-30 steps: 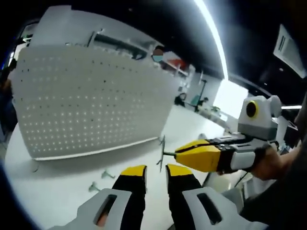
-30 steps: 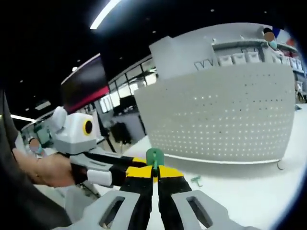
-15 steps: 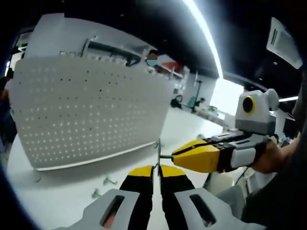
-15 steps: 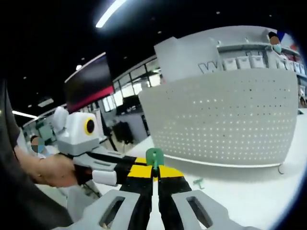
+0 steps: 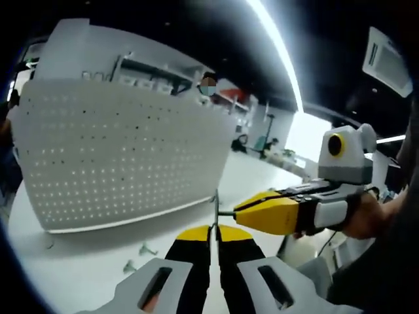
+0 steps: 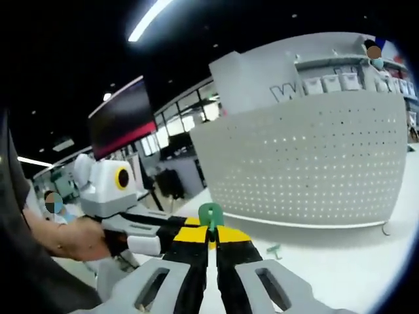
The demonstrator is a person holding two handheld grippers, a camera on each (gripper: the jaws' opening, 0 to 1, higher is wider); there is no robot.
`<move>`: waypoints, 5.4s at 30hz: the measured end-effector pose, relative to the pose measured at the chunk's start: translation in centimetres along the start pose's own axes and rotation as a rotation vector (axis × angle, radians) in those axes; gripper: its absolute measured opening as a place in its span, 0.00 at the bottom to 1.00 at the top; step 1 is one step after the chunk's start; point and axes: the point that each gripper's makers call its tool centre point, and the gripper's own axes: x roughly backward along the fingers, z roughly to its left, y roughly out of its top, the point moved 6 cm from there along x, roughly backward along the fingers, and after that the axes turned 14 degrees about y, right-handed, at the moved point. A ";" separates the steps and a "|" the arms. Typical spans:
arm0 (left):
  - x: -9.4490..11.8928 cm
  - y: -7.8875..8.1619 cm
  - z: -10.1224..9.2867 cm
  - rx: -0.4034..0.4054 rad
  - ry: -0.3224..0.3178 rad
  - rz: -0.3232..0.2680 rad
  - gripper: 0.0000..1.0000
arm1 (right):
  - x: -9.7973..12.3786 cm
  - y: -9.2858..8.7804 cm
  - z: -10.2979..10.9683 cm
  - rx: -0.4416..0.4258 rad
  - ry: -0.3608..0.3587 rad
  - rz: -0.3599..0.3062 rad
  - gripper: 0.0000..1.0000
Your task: Insert the hook assembly into the mounting plate slot until the hook locks in place.
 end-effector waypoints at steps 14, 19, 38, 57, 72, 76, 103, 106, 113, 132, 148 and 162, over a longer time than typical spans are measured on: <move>-0.1 0.0 0.5 0.067 0.013 -0.006 0.02 | 0.5 0.6 0.3 0.004 -0.018 -0.048 0.07; -0.1 -0.1 -0.2 0.066 0.000 -0.002 0.02 | 0.3 0.7 0.1 -0.035 -0.022 -0.079 0.07; 0.1 0.0 -0.5 0.093 -0.005 -0.022 0.02 | -0.6 0.2 0.3 -0.047 -0.021 -0.085 0.01; 1.1 -0.4 0.5 0.022 -0.009 -0.035 0.05 | -1.6 0.0 1.0 -0.003 -0.012 -0.044 0.00; 2.9 -1.3 1.4 -0.009 -0.029 0.001 0.26 | -2.6 0.4 1.6 0.073 -0.037 -0.017 0.00; 3.3 -0.8 1.4 -0.023 -0.036 -0.023 0.38 | -2.5 0.5 1.6 0.088 -0.053 -0.020 0.00; 3.8 0.0 1.7 -0.022 -0.002 -0.087 0.78 | -3.7 1.5 -1.4 0.161 -0.134 -0.070 0.00; 3.5 -0.1 1.9 -0.013 0.013 -0.080 0.82 | -3.9 1.7 -2.2 0.168 -0.156 -0.087 0.00; 3.0 0.2 1.9 -0.003 0.029 -0.098 0.86 | -4.5 2.0 -3.7 0.183 -0.179 -0.093 0.00; 2.5 -0.6 2.8 -0.009 0.071 -0.068 0.90 | -6.0 5.5 -9.0 0.317 -0.306 -0.166 0.00; 2.0 -0.8 4.2 0.032 0.097 -0.057 0.88 | -6.7 8.5 -14.4 0.344 -0.413 -0.229 0.00; 1.6 -1.2 5.5 0.073 0.098 -0.044 0.88 | -6.1 9.8 -18.7 0.291 -0.507 -0.307 0.00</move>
